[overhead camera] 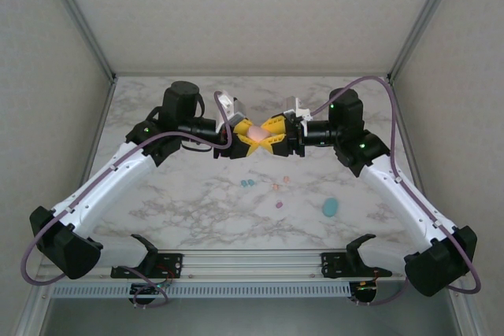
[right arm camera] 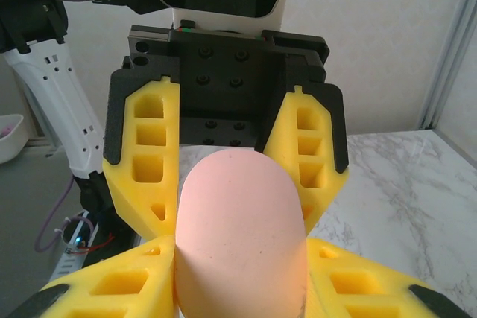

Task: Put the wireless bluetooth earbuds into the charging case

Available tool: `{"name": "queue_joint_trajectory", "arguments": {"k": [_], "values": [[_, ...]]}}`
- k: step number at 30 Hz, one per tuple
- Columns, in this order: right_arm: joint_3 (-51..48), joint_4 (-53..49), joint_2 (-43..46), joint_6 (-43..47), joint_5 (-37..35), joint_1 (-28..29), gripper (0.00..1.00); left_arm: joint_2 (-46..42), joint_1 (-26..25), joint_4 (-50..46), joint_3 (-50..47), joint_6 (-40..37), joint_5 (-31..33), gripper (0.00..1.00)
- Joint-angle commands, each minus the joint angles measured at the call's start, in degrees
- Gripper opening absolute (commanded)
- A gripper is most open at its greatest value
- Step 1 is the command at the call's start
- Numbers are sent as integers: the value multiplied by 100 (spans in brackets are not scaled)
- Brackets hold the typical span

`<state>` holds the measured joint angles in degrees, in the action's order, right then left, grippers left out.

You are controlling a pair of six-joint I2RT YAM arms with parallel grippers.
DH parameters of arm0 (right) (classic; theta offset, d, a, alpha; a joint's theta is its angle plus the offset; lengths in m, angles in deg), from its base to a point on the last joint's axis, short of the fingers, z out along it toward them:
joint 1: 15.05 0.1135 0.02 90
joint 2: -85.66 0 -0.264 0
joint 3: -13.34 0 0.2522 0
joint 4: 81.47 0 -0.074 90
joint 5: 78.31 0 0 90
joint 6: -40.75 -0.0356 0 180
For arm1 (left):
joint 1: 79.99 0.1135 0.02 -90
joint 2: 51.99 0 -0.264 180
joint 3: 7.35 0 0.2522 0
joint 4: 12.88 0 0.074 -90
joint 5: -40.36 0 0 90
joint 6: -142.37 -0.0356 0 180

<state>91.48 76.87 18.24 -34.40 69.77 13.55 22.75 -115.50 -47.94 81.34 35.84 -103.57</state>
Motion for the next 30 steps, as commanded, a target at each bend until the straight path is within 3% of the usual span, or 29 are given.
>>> {"name": "queue_joint_trajectory", "arguments": {"k": [1, 8, 17, 21, 30], "values": [[-40, 363, 181, -86, -168, 10, 37, -3, -21, -179, 153, -79, -294, 46], [13, 99, 119, 53, -93, 11, 37, -30, -26, 205, 143, 216, -334, 45], [30, 99, 100, 70, -86, 17, 38, 93, -22, -183, 308, -11, -425, 37], [48, 52, 97, 88, -113, 21, 38, 76, -26, -148, 311, 19, -421, 44], [84, 30, 90, 140, -131, 29, 38, 58, -26, -69, 280, 106, -449, 46]]}}
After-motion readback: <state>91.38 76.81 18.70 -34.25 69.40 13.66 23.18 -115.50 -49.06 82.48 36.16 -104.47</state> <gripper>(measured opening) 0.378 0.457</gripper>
